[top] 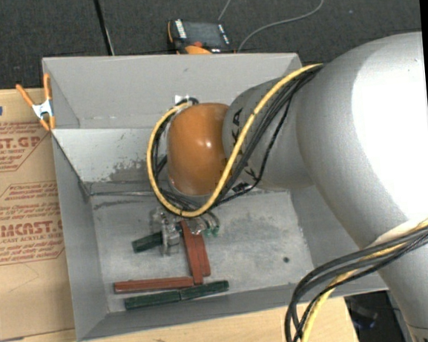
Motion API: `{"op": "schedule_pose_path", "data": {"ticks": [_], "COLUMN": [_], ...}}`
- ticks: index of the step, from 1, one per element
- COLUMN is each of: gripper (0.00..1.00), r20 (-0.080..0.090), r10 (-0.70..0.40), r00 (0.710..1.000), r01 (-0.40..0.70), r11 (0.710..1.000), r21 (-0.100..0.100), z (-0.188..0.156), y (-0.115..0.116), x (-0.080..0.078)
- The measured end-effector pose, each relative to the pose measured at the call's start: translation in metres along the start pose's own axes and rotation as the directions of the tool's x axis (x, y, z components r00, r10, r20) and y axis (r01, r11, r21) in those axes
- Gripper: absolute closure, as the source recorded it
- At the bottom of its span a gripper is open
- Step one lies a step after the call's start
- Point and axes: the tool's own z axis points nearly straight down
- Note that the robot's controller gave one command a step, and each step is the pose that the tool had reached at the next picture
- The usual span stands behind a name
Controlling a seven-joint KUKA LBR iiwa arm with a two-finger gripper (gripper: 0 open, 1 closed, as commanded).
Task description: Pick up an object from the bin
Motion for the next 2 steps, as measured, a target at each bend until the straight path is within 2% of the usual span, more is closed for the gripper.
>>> {"op": "schedule_pose_path", "data": {"ticks": [1,2], "gripper": [1.00,1.00], "r20": [0.006,0.003], "r10": [0.039,-0.324], "r00": [0.999,0.946], "r01": [-0.039,0.324], "r11": [0.999,0.946], "r21": [0.000,0.000], "z": [-0.123,-0.220], "y": [0.014,0.097], "x": [0.003,0.017]}}
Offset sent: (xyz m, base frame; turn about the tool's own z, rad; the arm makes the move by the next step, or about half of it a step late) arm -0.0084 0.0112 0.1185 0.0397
